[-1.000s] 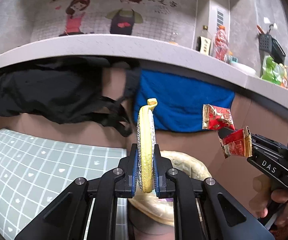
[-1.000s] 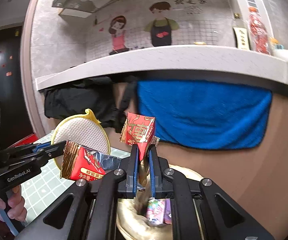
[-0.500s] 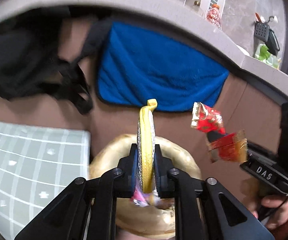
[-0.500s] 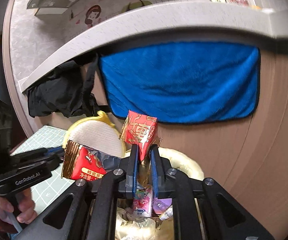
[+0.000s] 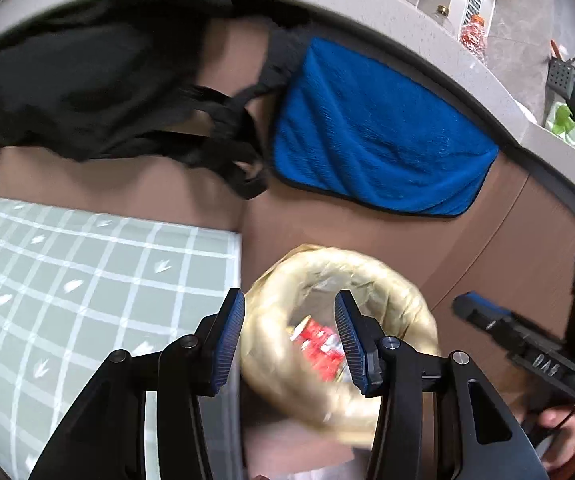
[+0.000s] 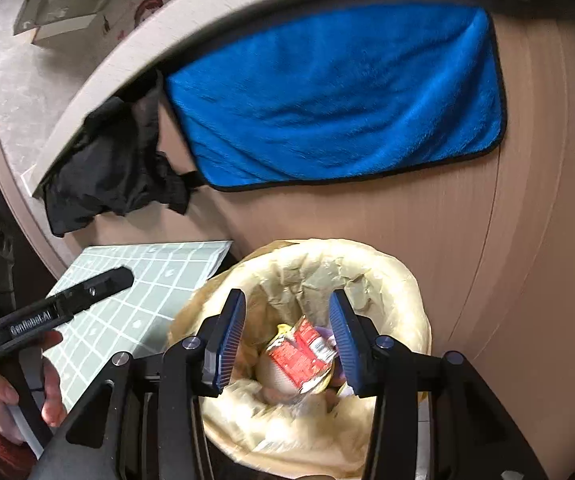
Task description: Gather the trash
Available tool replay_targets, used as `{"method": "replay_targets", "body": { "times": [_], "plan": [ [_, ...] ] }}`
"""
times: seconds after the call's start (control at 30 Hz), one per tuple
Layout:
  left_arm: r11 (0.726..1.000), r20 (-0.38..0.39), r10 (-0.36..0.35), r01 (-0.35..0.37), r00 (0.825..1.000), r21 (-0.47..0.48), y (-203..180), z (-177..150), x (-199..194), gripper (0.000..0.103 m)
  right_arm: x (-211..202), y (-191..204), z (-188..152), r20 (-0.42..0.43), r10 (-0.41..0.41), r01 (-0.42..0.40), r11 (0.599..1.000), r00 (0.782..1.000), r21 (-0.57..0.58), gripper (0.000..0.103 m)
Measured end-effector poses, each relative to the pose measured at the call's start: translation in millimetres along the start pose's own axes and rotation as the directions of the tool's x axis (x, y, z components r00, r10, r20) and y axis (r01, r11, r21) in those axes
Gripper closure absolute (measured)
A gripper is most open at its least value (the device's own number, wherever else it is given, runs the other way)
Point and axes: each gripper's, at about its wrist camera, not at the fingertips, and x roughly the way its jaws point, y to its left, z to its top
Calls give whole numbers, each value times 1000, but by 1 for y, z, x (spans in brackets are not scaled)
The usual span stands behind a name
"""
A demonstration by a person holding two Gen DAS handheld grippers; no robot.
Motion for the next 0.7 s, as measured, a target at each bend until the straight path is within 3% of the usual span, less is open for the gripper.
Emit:
{"method": "replay_targets", "body": {
  "times": [0.17, 0.27, 0.4, 0.57, 0.7],
  "plan": [
    [989, 61, 125, -130, 990, 78, -16, -49, -73, 55, -47, 35, -19, 53, 5, -2, 998, 999, -57, 59],
    [977, 64, 147, -155, 987, 144, -27, -81, -115, 55, -82, 63, -44, 68, 36, -29, 994, 997, -109, 59],
    [970, 92, 174, -187, 980, 156, -36, -118, -164, 55, -122, 96, -82, 90, 105, -87, 980, 990, -181, 56],
    [950, 168, 266, -288, 949, 123, -42, -150, -207, 55, -154, 124, -125, 137, 41, -6, 970, 990, -244, 56],
    [950, 155, 275, -293, 949, 111, -45, -163, -221, 55, -175, 131, -148, 169, 25, 14, 975, 985, -221, 56]
  ]
}}
